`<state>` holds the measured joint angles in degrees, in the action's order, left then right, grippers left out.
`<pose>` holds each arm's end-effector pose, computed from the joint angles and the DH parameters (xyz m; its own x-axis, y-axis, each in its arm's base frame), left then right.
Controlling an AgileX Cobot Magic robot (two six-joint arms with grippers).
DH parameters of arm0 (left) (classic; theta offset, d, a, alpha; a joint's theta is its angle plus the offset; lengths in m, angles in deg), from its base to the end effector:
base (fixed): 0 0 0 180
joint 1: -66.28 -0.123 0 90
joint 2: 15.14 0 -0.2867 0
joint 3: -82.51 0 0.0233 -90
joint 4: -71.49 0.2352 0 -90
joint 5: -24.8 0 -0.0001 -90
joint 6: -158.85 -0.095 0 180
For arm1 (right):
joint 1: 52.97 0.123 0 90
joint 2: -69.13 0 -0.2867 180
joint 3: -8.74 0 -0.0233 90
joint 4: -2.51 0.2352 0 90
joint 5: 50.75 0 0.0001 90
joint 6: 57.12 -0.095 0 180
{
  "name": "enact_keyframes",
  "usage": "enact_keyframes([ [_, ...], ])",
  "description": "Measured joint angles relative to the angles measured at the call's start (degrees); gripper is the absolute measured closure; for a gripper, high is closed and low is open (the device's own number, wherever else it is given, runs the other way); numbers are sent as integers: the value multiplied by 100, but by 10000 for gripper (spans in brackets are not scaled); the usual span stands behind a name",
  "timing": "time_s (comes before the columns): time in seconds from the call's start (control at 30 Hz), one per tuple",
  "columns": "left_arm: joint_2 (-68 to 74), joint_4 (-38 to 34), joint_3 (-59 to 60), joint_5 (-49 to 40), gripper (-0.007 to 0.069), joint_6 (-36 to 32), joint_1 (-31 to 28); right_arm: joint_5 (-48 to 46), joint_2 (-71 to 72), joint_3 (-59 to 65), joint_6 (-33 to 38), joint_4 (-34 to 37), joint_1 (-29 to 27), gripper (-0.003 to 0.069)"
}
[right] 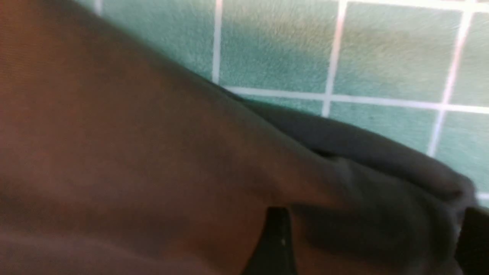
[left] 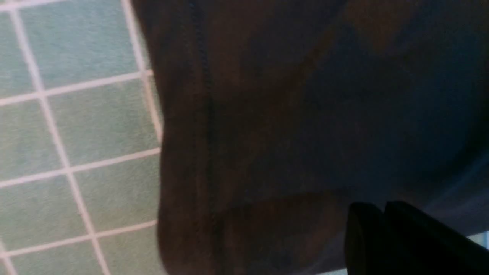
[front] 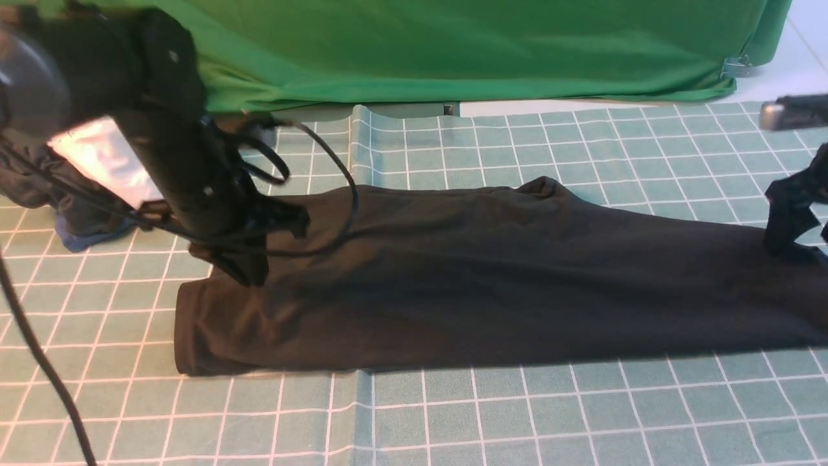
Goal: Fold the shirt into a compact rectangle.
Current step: 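Pull the folded dark garment lengthwise by its ends to straighten it flat on the table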
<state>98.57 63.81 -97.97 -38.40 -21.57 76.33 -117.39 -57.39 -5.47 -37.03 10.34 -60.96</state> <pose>0.3394 -0.0717 0.2200 -0.9908 0.1218 -0.0595 0.1283 0.9842 -0.1224 0.3968 -0.0437 0.1914 -0.9864 -0.1539 -0.0573 -0.1596 0.9807 0.1132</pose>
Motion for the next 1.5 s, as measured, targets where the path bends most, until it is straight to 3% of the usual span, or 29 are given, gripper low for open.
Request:
enact_keyframes([
  [0.1,156,-37,20,36,620,0,18,13,-112,0,50,6,19,129],
  [0.23,313,-53,26,47,621,0,18,52,-141,-6,351,12,90,474],
  [0.33,322,-67,26,49,619,-53,18,67,-144,-28,442,6,108,601],
  [0.4,322,-71,26,37,617,-142,18,82,-148,-129,413,-67,108,622],
  [0.67,324,-71,26,-206,617,-173,18,151,-149,-456,249,-346,45,625],
  [0.8,324,-71,26,-382,617,-246,18,151,-215,-456,206,-583,45,594],
  [0.9,324,-71,26,-545,617,-299,18,289,-261,-456,-312,-1298,34,454],
  [0.93,324,-71,26,-555,617,-299,18,302,-266,-456,-351,-1400,33,442],
  [0.97,324,-66,26,-576,617,-299,18,348,-266,-456,-734,-1824,15,330],
  [1.0,324,-66,26,-576,617,-299,18,355,-266,-456,-768,-1867,14,320],
  [1.03,324,-66,26,-581,617,-299,18,366,-266,-456,-955,-2112,2,249],
  [1.17,324,-66,26,-581,617,-300,18,367,-266,-456,-1109,-2243,-4,185],
  [1.3,324,-66,26,-576,617,-300,18,325,-168,-518,-1305,-2093,10,179],
  [1.37,324,-66,26,-554,617,-300,18,293,-15,-591,-1383,-1897,43,212],
  [1.5,324,-72,26,-410,617,-311,18,585,361,-811,-1185,-921,207,429],
])
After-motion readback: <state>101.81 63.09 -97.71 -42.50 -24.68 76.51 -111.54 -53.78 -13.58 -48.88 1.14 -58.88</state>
